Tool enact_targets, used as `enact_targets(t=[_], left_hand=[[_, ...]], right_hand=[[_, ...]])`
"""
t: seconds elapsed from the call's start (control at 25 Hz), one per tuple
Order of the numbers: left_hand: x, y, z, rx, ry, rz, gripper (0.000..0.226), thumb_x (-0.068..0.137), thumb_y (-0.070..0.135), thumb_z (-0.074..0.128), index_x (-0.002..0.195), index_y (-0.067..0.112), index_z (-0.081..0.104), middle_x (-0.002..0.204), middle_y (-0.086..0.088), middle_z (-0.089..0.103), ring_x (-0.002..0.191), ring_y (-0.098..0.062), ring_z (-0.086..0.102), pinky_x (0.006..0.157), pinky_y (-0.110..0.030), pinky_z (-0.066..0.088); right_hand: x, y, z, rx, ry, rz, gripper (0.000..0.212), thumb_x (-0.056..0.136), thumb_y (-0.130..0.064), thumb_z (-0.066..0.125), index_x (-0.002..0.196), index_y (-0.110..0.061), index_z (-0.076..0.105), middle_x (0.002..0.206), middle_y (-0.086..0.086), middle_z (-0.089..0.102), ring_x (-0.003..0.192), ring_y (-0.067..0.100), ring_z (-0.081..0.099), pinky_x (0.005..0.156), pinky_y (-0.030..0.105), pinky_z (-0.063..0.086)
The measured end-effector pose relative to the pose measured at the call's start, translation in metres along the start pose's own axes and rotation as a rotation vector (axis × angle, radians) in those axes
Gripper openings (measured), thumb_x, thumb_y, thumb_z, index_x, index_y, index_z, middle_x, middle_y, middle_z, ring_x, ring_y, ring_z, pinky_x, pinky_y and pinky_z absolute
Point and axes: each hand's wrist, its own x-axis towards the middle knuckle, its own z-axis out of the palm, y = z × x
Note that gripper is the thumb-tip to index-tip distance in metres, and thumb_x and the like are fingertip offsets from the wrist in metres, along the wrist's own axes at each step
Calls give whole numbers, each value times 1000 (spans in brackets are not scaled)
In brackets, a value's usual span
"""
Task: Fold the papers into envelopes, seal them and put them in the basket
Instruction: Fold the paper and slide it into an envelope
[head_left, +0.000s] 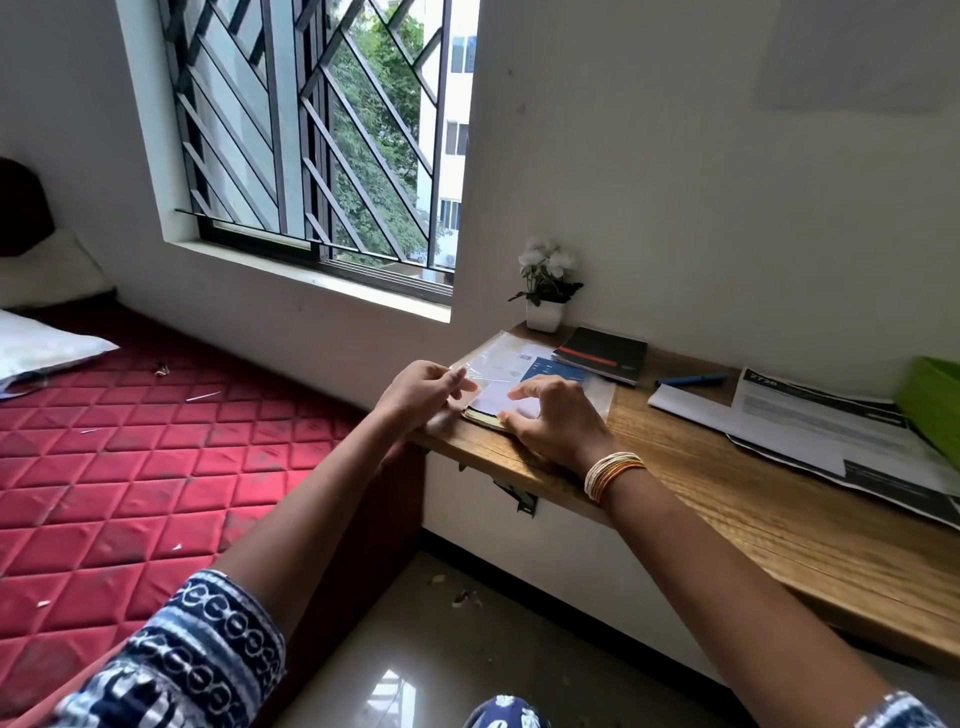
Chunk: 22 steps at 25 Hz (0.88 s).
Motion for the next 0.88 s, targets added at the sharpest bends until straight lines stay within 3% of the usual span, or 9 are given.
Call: enact_targets(t=[0.12, 0.2, 0.4, 0.48, 0.56, 0.68, 0.76, 0.88], left_hand=[[-1, -4, 4, 182, 87, -4, 32, 93, 41, 50, 85, 25, 77, 81, 6, 70, 74, -14, 64, 76, -33, 50], [-3, -1, 4, 239, 93, 22, 31, 92, 41, 52, 85, 26, 77, 83, 7, 68, 81, -16, 65, 77, -33, 51], [-4, -3, 2, 117, 74, 58, 23, 93, 31, 55, 90, 21, 76, 80, 3, 71, 71, -7, 63, 76, -31, 50], [-6, -2, 0, -15, 62, 112, 15, 89, 17, 62, 91, 24, 74, 80, 1, 69, 69, -8, 58, 73, -32, 49], [-9, 0, -4, -55, 59, 190, 24, 80, 11, 69, 91, 32, 70, 83, 1, 64, 69, -11, 56, 71, -31, 49], [-10, 12, -4, -27, 87, 261, 28, 72, 18, 80, 96, 27, 69, 94, 0, 55, 79, -15, 55, 75, -26, 49], [-9, 24, -1, -127, 138, 274, 20, 68, 22, 83, 83, 21, 70, 87, 2, 56, 78, -16, 55, 71, -26, 47], [-1, 46, 2, -312, 248, 322, 23, 66, 27, 83, 81, 13, 75, 80, -7, 69, 74, -19, 61, 70, -33, 49]], right_hand=[[4, -3, -2, -75, -15, 2, 48, 78, -42, 70, 116, -13, 67, 120, 7, 68, 113, 21, 61, 97, 36, 50], [6, -6, -6, -168, 10, -39, 42, 77, -41, 68, 110, -15, 70, 113, 6, 71, 107, 23, 63, 96, 37, 50], [5, -7, -5, -231, 141, -151, 19, 83, -31, 62, 85, -18, 76, 89, 4, 75, 87, 22, 68, 84, 35, 53], [1, -10, -5, -139, 194, -189, 17, 82, -28, 63, 81, -17, 76, 85, 4, 76, 79, 21, 68, 78, 33, 55], [-3, -17, -13, -39, 243, -222, 16, 82, -25, 64, 83, -16, 77, 85, 3, 76, 75, 18, 67, 73, 30, 55], [-2, -30, -36, 119, 268, -245, 14, 84, -19, 65, 89, -12, 76, 89, 3, 75, 77, 14, 66, 74, 28, 55], [4, -35, -52, 285, 240, -191, 16, 87, -19, 64, 90, -8, 75, 88, 7, 74, 78, 13, 65, 73, 26, 52], [13, -30, -78, 679, 216, -131, 49, 88, -43, 56, 86, 5, 67, 76, 20, 62, 72, 19, 55, 67, 30, 42]])
